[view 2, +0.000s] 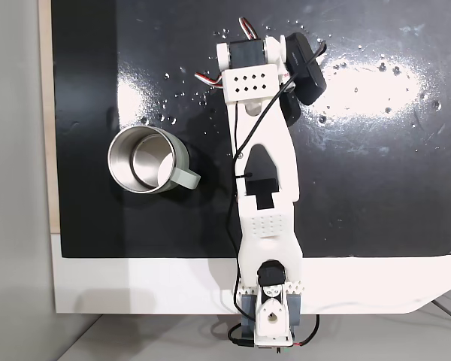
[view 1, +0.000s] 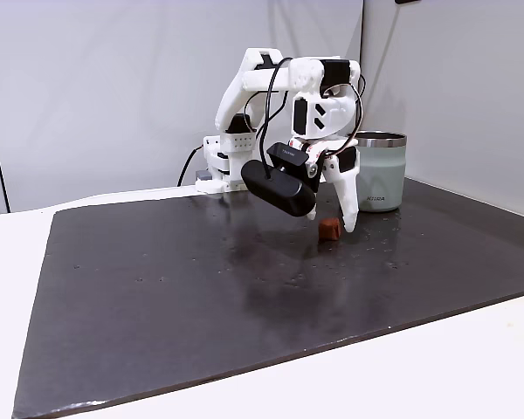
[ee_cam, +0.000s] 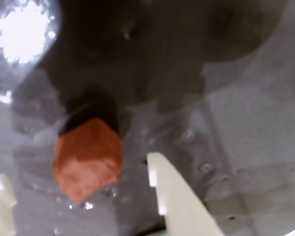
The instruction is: Grasp a cube and put it in the cup.
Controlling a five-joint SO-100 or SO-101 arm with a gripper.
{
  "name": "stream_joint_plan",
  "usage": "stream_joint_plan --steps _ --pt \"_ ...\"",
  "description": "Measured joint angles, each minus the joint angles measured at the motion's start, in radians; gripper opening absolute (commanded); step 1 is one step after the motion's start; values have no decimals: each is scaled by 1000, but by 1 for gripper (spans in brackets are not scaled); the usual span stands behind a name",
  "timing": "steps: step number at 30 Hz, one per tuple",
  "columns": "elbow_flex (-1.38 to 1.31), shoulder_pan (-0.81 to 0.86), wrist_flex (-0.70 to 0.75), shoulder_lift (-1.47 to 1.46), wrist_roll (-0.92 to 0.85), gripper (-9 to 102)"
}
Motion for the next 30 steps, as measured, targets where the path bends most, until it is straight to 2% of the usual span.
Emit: stream_joint_plan --steps 17,30 --pt "-78 3 29 -72 0 27" --pt "-89 -5 34 -98 21 3"
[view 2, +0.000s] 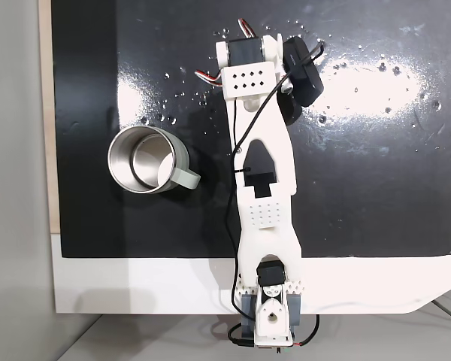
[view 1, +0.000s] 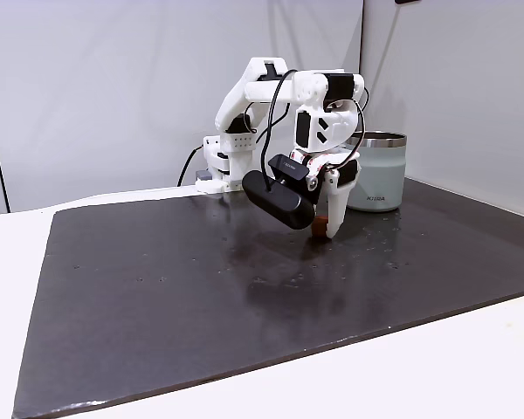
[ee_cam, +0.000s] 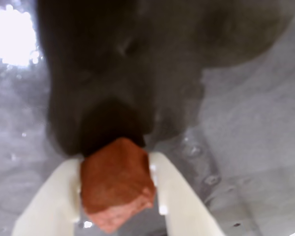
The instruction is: Grasp a cube and put it in the cup.
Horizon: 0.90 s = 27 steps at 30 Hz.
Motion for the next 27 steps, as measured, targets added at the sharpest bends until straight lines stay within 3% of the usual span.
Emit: stream_joint_plan --steps 17,27 --pt "-86 0 77 17 11 0" --pt "95 -40 81 337 23 1"
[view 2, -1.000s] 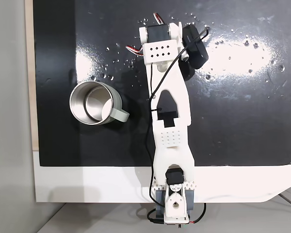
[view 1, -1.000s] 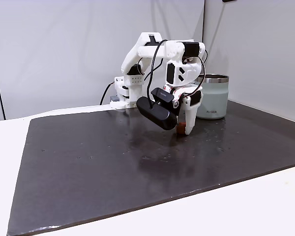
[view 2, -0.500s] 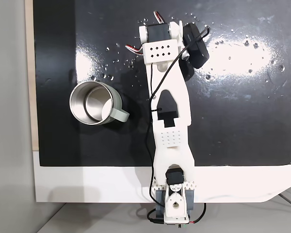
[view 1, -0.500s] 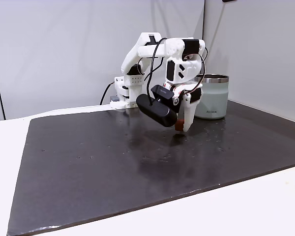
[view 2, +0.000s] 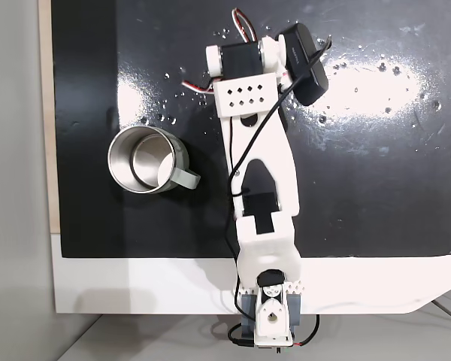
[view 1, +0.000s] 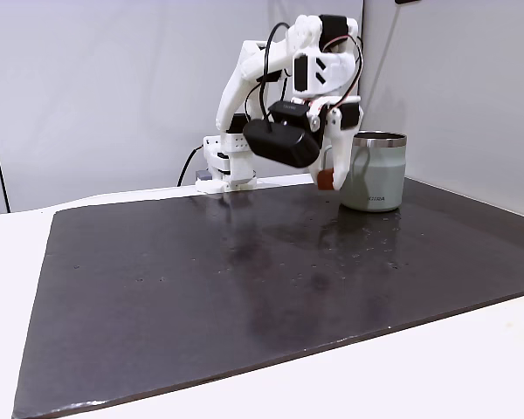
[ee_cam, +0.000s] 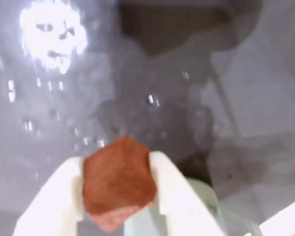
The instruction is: Grasp a cube and put it in the cup.
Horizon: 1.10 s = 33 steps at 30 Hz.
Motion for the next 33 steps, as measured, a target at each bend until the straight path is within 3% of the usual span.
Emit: stream_joint_plan --steps 12,20,33 --pt "259 -2 8 471 0 1" --pt "305 -35 9 535 29 0" --pt "313 -359 9 535 74 0"
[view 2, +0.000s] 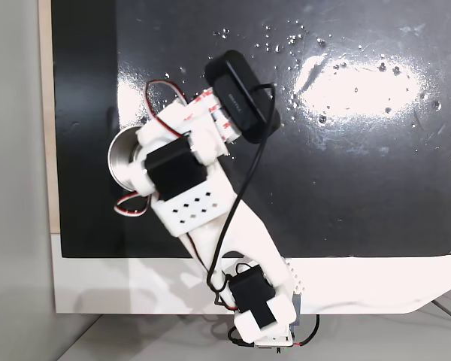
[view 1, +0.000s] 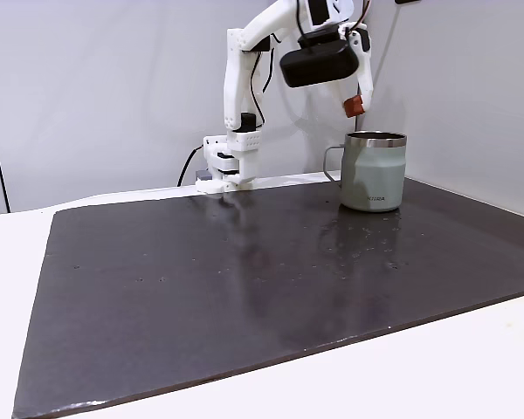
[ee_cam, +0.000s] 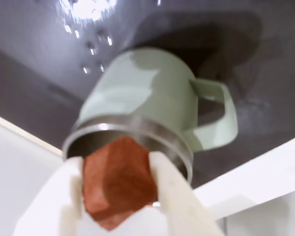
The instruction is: Grasp a cube and put it in the cup.
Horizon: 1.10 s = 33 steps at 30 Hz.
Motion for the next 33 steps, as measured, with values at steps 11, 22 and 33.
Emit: stream_joint_plan --steps 11,22,33 --pt "69 -166 0 0 -3 0" --pt "69 -167 0 0 -3 21" --pt "107 -175 0 12 -2 20"
